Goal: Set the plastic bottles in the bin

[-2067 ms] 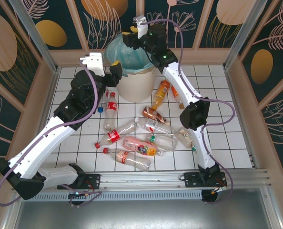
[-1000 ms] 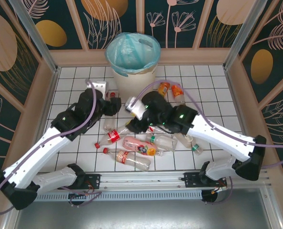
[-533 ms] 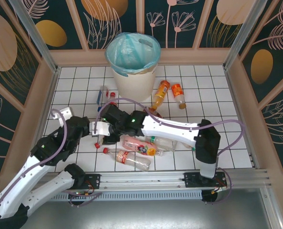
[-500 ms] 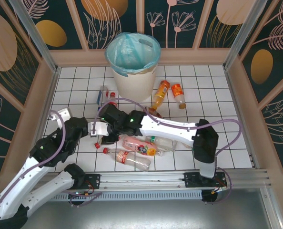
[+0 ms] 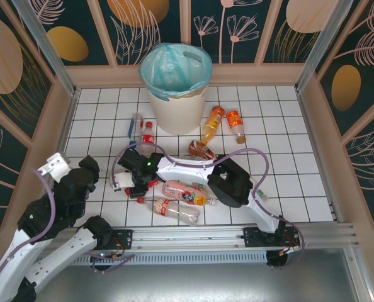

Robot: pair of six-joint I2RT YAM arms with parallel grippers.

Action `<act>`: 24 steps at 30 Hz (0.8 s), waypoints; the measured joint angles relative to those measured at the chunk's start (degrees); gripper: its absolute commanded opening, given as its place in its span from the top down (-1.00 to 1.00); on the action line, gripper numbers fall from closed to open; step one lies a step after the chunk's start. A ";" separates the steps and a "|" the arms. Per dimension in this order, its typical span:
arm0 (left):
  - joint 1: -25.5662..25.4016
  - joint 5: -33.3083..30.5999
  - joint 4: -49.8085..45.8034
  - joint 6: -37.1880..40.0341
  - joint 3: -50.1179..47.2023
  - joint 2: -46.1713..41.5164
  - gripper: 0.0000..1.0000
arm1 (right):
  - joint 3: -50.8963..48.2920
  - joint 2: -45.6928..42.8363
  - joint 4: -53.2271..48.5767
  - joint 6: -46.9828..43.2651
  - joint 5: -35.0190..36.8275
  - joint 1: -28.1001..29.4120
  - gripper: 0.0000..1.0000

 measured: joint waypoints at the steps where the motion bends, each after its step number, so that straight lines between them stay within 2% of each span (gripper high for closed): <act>1: 0.00 -0.61 0.31 0.00 -0.39 -1.01 -0.30 | 0.83 0.48 -0.26 -0.07 -0.02 0.00 -0.18; 6: 0.00 -1.60 2.29 0.00 -4.48 -5.16 -0.29 | 6.88 3.04 -2.29 -1.05 -0.04 0.07 -0.19; 17: 0.00 -0.70 4.02 0.02 -6.82 -5.22 -0.29 | 16.46 10.12 -8.46 -1.27 0.87 0.13 -0.19; 24: 0.00 -0.70 4.39 0.04 -6.91 -5.20 -0.29 | 18.12 11.19 -10.75 -0.92 2.03 0.13 -0.05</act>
